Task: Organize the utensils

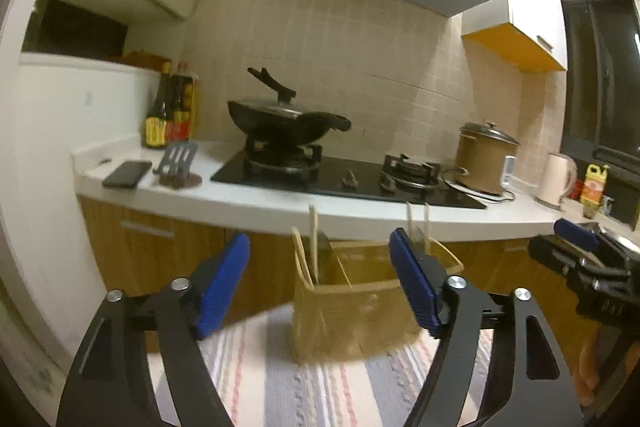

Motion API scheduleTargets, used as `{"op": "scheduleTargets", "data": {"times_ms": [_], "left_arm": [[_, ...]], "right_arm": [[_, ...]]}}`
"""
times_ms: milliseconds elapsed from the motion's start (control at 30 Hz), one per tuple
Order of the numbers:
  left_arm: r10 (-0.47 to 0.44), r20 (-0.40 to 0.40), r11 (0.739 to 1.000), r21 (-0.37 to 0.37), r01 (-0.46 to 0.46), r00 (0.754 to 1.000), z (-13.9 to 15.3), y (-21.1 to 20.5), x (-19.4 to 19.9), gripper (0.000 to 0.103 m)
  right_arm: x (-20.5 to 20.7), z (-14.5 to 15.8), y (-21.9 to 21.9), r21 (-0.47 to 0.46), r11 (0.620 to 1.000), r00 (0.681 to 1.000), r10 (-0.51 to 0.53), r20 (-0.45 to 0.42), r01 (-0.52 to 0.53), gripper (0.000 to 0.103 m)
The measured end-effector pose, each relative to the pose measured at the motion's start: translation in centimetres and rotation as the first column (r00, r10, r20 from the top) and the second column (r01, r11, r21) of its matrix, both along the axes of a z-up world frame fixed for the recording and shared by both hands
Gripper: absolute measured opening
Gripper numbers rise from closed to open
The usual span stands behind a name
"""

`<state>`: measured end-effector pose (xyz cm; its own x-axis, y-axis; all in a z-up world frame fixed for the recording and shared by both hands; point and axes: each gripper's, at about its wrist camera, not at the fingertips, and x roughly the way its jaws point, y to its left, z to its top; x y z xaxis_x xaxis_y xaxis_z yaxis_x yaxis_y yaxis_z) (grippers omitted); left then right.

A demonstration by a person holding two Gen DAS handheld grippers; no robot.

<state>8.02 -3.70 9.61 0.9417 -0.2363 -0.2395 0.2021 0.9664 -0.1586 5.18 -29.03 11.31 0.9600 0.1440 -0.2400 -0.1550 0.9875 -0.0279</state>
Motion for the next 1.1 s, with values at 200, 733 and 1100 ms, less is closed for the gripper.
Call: {"op": "scheduleTargets", "data": {"times_ms": [200,733,1100], "left_arm": [[0.070,0.001,0.997,0.029,-0.070,0.998,-2.2,-0.4,-4.5,0.081],[0.219,0.079,0.971,0.084,-0.226,0.972,-7.4,-1.8,-9.1,0.094],[0.250,0.050,0.958,0.133,-0.254,0.967,-9.4,-1.8,-8.3,0.095]], "right_arm": [[-5.0,-3.0,0.5,0.052,0.997,0.998,-0.062,-0.009,0.063,0.089],[-7.9,-8.6,0.3,0.152,0.972,0.983,-0.184,0.024,0.178,0.095],[-7.8,-9.4,0.7,0.115,0.982,0.988,-0.151,0.017,0.148,0.095]]}}
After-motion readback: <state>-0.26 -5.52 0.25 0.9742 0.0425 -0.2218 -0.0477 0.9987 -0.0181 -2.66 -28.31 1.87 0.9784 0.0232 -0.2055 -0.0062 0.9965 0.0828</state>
